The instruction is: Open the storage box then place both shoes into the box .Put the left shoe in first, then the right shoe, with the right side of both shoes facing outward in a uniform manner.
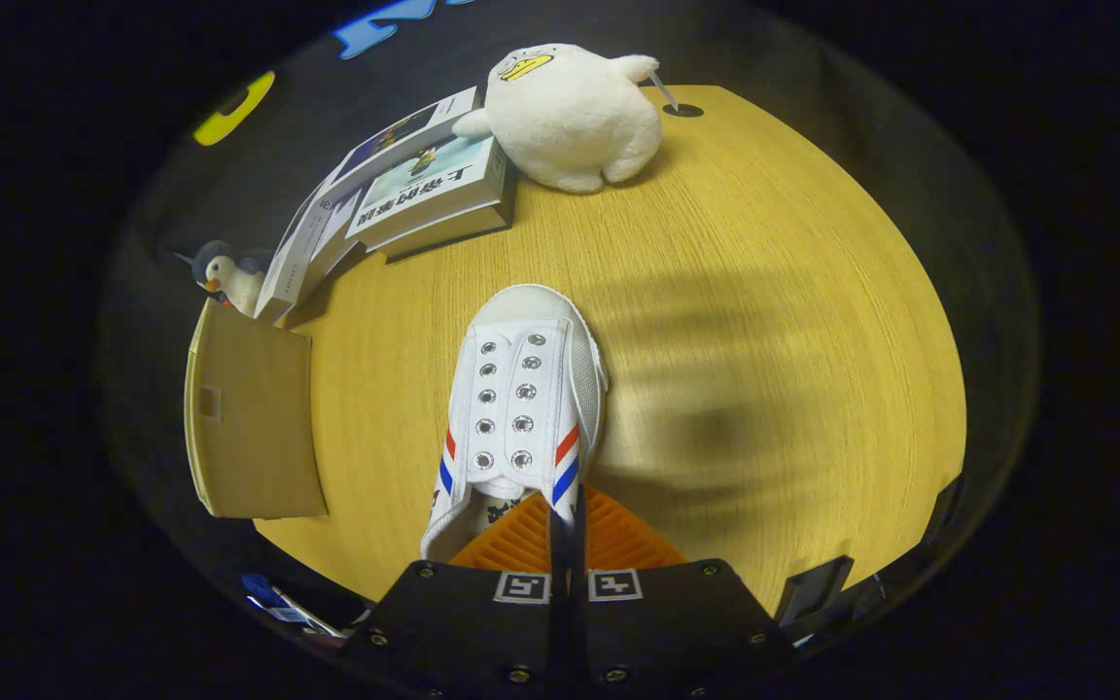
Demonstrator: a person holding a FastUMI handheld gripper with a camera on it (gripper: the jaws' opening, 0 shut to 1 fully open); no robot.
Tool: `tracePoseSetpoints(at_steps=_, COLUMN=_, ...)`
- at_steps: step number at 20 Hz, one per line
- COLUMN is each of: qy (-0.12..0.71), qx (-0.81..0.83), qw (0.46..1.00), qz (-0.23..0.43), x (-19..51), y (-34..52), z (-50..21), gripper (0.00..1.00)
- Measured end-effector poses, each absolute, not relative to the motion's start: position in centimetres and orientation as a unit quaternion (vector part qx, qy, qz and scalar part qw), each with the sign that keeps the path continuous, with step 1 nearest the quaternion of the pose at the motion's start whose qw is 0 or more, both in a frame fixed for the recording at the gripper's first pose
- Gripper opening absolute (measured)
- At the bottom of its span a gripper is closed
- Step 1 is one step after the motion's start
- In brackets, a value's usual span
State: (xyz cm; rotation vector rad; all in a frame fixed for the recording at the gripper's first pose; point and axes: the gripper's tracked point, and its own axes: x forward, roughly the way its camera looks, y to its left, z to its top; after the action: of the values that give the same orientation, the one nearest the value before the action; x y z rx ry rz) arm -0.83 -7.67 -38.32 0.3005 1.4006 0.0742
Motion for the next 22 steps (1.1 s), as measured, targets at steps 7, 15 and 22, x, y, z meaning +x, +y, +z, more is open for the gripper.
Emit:
tracePoseSetpoints(at_steps=7, qy=0.64, qx=0.099, qw=0.759, qz=0.06, x=0.2, y=-4.9, z=-33.9, gripper=0.0)
tracePoseSetpoints(at_steps=15, qy=0.62, qx=0.11, qw=0.769, qz=0.11, x=1.7, y=0.2, z=-28.9, gripper=0.0)
tracePoseSetpoints(at_steps=22, qy=0.597, qx=0.072, qw=0.783, qz=0.157, x=3.2, y=4.7, z=-25.8, gripper=0.0)
